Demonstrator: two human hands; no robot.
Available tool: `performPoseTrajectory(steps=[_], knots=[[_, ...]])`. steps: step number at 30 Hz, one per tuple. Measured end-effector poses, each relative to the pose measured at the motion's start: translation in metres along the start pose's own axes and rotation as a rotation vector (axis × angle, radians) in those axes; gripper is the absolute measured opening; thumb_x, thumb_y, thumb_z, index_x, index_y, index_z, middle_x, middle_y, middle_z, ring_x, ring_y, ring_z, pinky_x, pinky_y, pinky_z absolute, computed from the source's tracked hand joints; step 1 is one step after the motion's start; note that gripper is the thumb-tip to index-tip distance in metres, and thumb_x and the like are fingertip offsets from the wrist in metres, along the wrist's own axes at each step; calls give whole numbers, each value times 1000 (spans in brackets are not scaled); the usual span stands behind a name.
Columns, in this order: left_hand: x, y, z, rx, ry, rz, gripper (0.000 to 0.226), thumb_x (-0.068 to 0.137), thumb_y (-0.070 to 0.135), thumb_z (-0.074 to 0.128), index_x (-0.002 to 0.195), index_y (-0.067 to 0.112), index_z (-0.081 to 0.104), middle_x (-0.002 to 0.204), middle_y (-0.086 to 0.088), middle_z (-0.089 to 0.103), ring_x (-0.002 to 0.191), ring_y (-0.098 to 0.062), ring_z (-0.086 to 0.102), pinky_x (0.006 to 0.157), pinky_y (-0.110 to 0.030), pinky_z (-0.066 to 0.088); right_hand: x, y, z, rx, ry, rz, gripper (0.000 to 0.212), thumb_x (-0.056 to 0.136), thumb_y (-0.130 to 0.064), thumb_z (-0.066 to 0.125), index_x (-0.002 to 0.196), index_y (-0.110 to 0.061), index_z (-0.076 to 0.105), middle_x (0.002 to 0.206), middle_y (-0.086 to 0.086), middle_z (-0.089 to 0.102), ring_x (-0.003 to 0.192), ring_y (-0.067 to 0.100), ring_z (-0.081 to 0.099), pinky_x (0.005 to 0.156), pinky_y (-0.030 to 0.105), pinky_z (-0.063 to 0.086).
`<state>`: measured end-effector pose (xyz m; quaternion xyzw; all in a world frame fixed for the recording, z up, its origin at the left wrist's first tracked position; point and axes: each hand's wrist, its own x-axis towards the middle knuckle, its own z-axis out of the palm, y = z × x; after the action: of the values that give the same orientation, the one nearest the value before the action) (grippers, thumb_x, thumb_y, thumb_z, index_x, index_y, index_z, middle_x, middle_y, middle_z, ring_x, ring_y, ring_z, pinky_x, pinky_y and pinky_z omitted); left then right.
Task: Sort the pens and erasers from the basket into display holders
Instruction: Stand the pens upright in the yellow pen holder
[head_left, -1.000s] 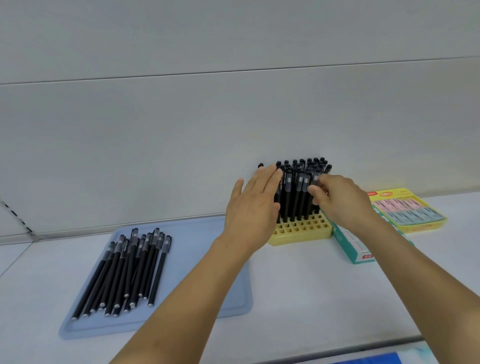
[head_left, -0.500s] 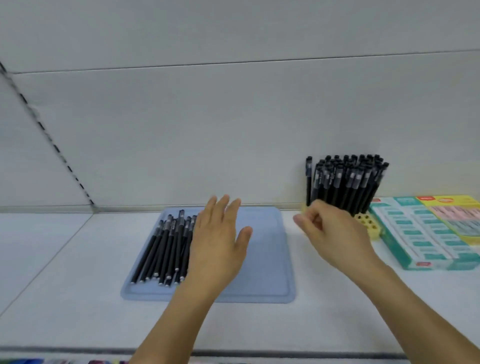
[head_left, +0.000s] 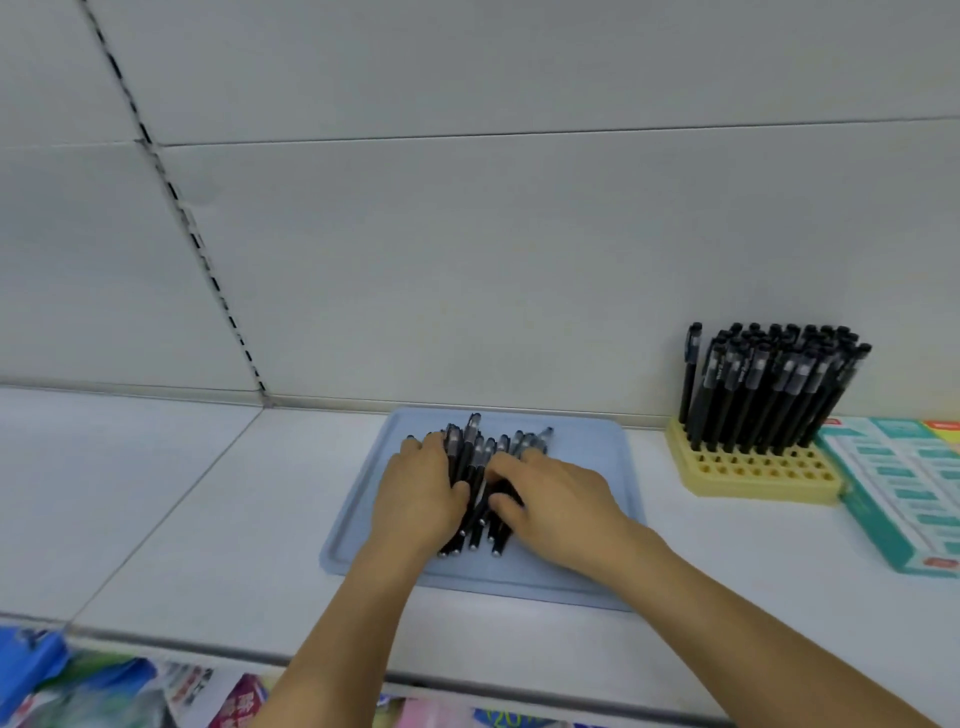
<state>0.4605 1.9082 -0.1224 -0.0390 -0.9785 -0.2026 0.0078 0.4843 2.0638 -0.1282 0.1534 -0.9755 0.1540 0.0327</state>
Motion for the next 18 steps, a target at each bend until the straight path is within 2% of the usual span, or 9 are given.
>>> performPoseTrajectory(steps=[2,4,6,8,10,12,14,16,18], knots=[[3,13,3,31,-34,30,29,91,17,53,119,10,51,118,-12,54,105,-27,54,84,-32,44,-4,5,-5,-12,16,49,15,98,-39,40,105,-28,47,99,0,54,92,26,59,62,33,33],[5,25,5,93,-55,40,27,94,15,49,119,6,49,120,-14,53,105,-29,56,84,-33,44,-8,10,-10,-25,21,114,16,99,-42,40,92,-28,42,93,1,54,87,27,59,62,32,32],[7,30,6,107,-65,30,23,96,11,45,118,4,47,119,-15,54,105,-31,57,83,-34,44,-11,16,-13,-37,2,169,15,99,-37,45,91,-25,40,96,4,58,86,28,59,62,32,35],[9,28,5,30,-40,21,19,97,7,40,115,5,48,112,-13,57,97,-29,58,80,-35,45,-15,25,-13,16,-2,232,8,98,-25,46,101,-19,43,94,5,60,82,27,59,62,32,39],[10,26,4,-177,21,-5,18,100,9,40,113,9,52,99,-8,61,82,-23,57,69,-32,44,-19,34,-17,187,22,320,18,96,-18,47,114,-17,42,87,3,61,77,23,58,66,35,45],[7,30,2,-548,26,-66,18,101,10,42,111,12,57,86,-5,63,68,-16,56,59,-27,45,-23,42,-21,415,80,404,31,96,-18,52,125,-21,41,86,1,63,81,16,59,74,33,48],[2,39,1,-912,-36,-109,19,100,7,45,107,10,62,83,-7,65,61,-12,58,52,-21,49,-27,48,-29,602,151,444,38,92,-16,59,128,-19,47,84,0,67,83,14,62,79,32,49],[-2,50,2,-1092,-89,-116,19,100,5,46,104,5,65,84,-8,68,61,-10,62,53,-20,52,-34,55,-38,728,238,427,25,88,-9,63,112,-15,62,79,4,69,76,15,65,74,36,56],[-3,62,6,-1171,-114,-101,19,101,4,46,102,2,65,84,-8,69,63,-10,65,55,-20,54,-44,66,-50,784,342,404,9,88,-7,64,89,-16,67,74,6,68,65,11,64,57,25,54]])
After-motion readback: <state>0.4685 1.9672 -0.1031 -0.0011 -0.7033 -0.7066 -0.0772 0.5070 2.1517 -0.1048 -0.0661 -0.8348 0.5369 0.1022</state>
